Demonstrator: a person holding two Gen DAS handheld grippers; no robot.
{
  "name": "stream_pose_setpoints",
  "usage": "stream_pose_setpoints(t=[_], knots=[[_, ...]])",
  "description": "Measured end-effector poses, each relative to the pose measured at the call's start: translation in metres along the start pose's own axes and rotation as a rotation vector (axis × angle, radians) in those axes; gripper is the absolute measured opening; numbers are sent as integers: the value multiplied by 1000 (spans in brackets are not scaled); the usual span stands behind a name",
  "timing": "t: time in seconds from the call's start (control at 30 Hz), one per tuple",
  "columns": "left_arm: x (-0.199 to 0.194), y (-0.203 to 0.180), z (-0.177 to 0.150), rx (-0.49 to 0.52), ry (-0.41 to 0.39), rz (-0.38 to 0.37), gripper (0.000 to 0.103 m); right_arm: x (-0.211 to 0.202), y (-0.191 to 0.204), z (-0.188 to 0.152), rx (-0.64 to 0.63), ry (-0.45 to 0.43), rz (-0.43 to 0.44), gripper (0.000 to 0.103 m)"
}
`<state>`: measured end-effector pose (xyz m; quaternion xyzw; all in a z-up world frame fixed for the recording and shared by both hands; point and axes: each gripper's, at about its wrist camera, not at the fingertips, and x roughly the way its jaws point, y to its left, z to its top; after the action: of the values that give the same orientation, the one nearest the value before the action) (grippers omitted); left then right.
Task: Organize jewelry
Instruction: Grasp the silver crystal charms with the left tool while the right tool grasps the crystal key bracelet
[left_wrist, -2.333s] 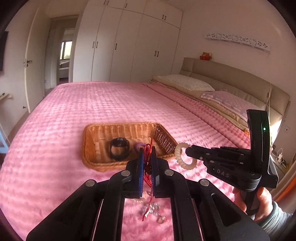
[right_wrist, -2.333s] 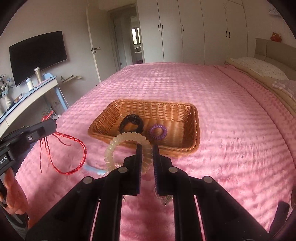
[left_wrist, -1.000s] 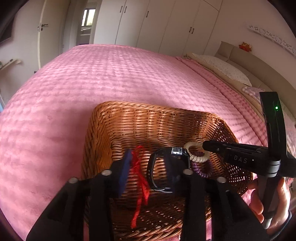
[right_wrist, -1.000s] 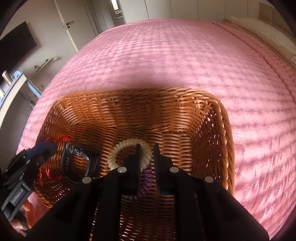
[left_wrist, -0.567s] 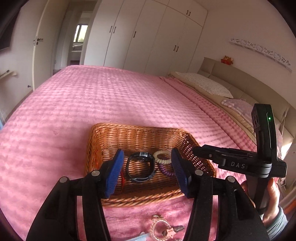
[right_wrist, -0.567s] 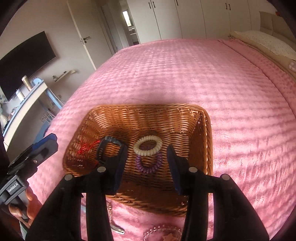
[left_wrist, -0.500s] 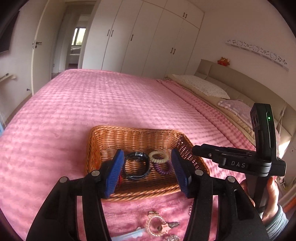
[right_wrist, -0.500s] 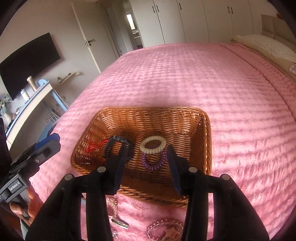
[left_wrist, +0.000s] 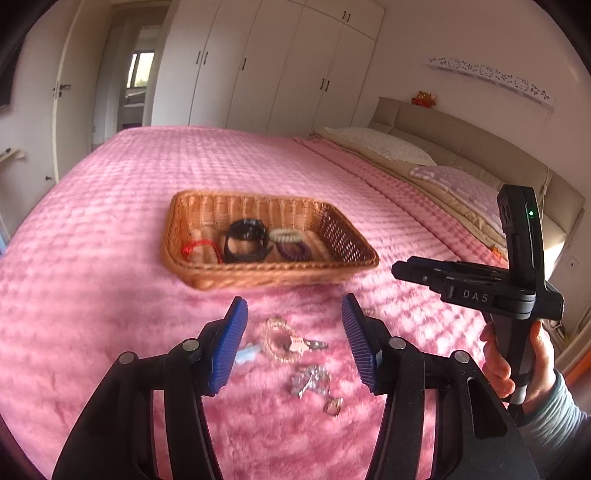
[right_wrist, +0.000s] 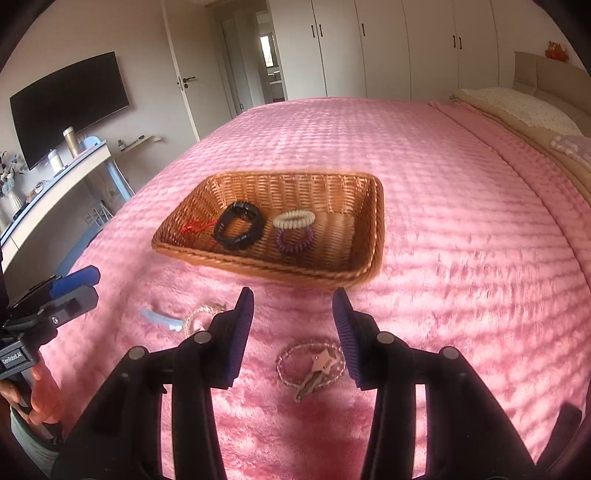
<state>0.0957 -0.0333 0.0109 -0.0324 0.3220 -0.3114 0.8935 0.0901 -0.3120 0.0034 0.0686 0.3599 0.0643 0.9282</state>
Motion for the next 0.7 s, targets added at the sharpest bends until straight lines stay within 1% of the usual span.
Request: stream_pose_setpoints(t=[0.13,0.17,0.23,0.3,0.4,0.47,0.53,0.57,0.6,0.7], knots=[[18,7,-28,-13,99,-28,50,10,-6,-23,32,17,-17,41],[24,7,-33,-10,124,-30,50,13,-10,-28,51,22,-12,41],[36,5,-42,5,167,-29,49,16,-20,-35,94,29,-3,37],[46,5,-47,14,195,-32,47,19,-28,-42,129,37,7,37],[58,2,-51,31,221,-27,42,21,-40,-46,170,50,12,35],[62,1,-52,36,231,-25,40,24,-44,-46,183,60,27,35],[65,-1,-53,40,234,-25,38,28,-39,-47,166,78,23,35],[67,-1,-54,43,238,-24,35,31,-35,-47,153,91,21,34],[69,-2,-55,46,243,-20,31,36,-31,-48,144,105,26,31],[74,-6,-56,63,256,-12,28,47,-21,-51,117,132,8,29]])
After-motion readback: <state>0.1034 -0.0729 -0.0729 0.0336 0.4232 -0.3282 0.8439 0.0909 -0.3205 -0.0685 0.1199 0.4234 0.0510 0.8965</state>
